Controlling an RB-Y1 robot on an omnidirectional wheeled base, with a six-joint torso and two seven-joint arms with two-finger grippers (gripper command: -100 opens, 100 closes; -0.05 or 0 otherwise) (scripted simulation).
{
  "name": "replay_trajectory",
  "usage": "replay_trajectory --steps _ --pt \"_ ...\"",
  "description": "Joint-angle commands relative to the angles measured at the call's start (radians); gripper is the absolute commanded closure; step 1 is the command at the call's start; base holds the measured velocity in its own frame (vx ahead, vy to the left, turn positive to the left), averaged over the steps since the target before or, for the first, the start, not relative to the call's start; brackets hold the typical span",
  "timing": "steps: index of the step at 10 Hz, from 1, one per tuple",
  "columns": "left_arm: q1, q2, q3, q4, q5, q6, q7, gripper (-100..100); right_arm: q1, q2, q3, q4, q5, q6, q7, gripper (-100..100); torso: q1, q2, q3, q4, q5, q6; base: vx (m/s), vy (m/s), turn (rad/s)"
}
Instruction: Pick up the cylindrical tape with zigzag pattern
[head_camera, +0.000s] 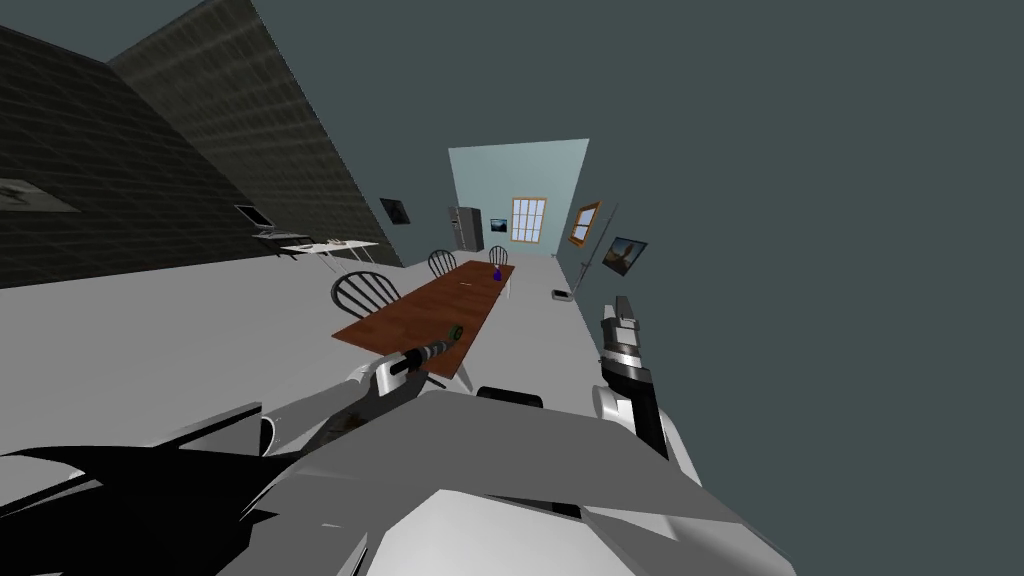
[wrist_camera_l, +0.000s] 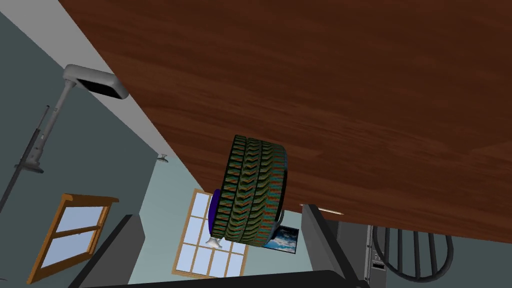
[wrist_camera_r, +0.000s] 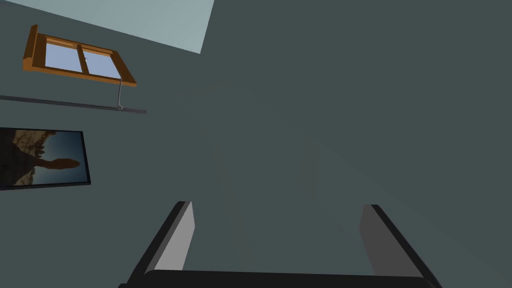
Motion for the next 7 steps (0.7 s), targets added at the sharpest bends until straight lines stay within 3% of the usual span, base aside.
replay_trajectory --steps 1,3,4,5,6,7 --pt "-0.024 0.030 -0.025 0.046 -0.005 0.027 -0.015 -100 0.000 0.000 0.000 0.000 0.000 0.000 0.000 0 0.000 0.000 0.000 0.000 0.000 0.000 0.074 -0.044 -0.195" --pt "-0.049 0.048 -0.046 0.079 -0.008 0.039 -0.021 -100 0.000 0.000 0.000 0.000 0.000 0.000 0.000 0 -0.003 -0.003 -0.002 -0.001 -0.001 0.000 0.097 -0.055 -0.149" --pt "-0.041 0.049 -0.040 0.057 -0.006 0.044 -0.018 -100 0.000 0.000 0.000 0.000 0.000 0.000 0.000 0 -0.002 -0.003 -0.002 -0.001 -0.001 -0.001 0.037 -0.014 -0.011" --pt "-0.042 0.050 -0.041 0.059 -0.006 0.046 -0.018 0 0.000 0.000 0.000 0.000 0.000 0.000 0.000 0 0.000 0.000 0.000 0.000 0.000 -0.001 0.008 -0.003 0.002" --pt "-0.057 0.029 -0.034 0.092 -0.007 0.054 -0.012 -100 0.000 0.000 0.000 0.000 0.000 0.000 0.000 0 0.001 0.002 0.001 0.000 0.000 -0.001 -0.049 0.016 -0.221" --pt "-0.064 0.019 -0.031 0.108 -0.007 0.058 -0.009 -100 0.000 0.000 0.000 0.000 0.000 0.000 0.000 0 0.002 0.005 0.003 0.001 0.000 0.000 -0.089 0.043 -0.234"
